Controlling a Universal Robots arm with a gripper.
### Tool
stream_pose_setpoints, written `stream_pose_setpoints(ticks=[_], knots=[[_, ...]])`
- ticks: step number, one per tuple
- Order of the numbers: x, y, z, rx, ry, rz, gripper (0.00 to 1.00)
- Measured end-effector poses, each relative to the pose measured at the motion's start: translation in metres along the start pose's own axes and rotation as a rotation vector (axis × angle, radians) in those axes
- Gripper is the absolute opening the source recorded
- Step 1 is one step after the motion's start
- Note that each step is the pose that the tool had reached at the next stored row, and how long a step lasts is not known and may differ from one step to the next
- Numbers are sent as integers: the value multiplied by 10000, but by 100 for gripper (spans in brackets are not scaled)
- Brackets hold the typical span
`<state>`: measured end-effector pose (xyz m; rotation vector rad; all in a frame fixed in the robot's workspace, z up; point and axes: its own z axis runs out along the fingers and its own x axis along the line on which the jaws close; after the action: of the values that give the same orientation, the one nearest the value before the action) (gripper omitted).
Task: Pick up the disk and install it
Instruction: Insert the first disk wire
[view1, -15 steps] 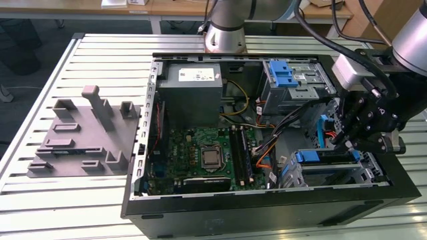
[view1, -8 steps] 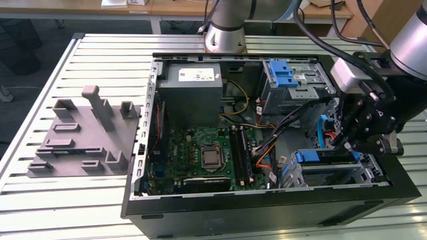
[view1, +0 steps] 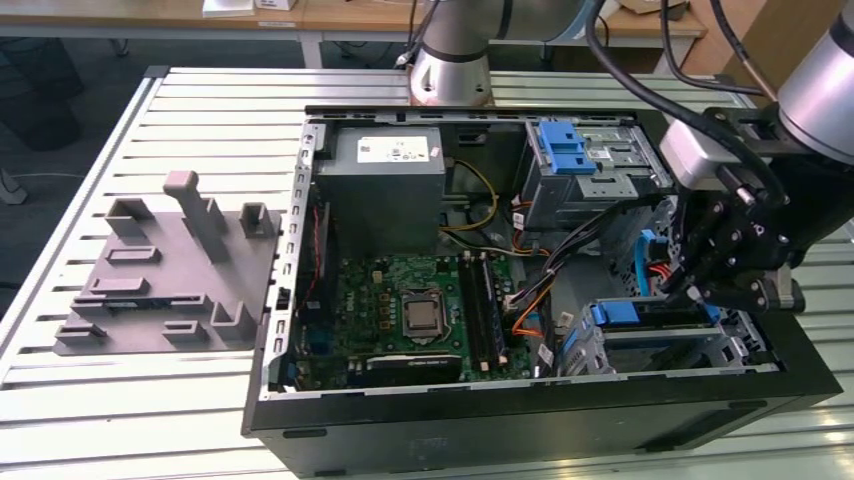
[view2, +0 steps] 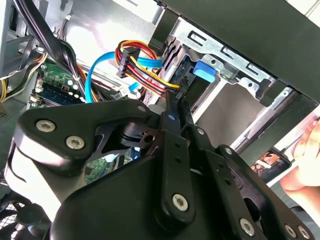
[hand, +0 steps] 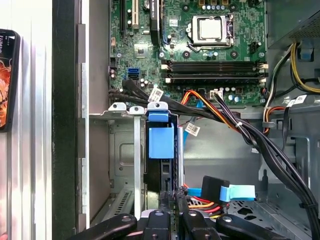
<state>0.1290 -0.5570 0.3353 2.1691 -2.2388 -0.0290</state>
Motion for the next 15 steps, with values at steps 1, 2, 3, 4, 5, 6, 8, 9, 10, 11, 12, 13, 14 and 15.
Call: stream_pose_setpoints(ticks=[1, 2, 3, 4, 5, 6, 8, 9, 10, 11, 12, 13, 14, 15], knots=[[1, 0, 2, 0, 1, 0, 16], [1, 0, 4, 0, 1, 0, 16], [1, 0, 6, 0, 2, 0, 16], [1, 0, 8, 0, 1, 0, 16], [2, 0, 10, 0, 0, 0, 16], [2, -1, 11, 0, 0, 0, 16], [3, -1, 12, 0, -1, 0, 16], [3, -1, 12, 0, -2, 0, 16], [4, 0, 12, 0, -3, 0, 16], [4, -1, 10, 0, -4, 0, 16], [4, 0, 7, 0, -7, 0, 16], [4, 0, 5, -1, -9, 0, 16], [4, 0, 3, -1, -9, 0, 16], [4, 0, 1, -1, -7, 0, 16]])
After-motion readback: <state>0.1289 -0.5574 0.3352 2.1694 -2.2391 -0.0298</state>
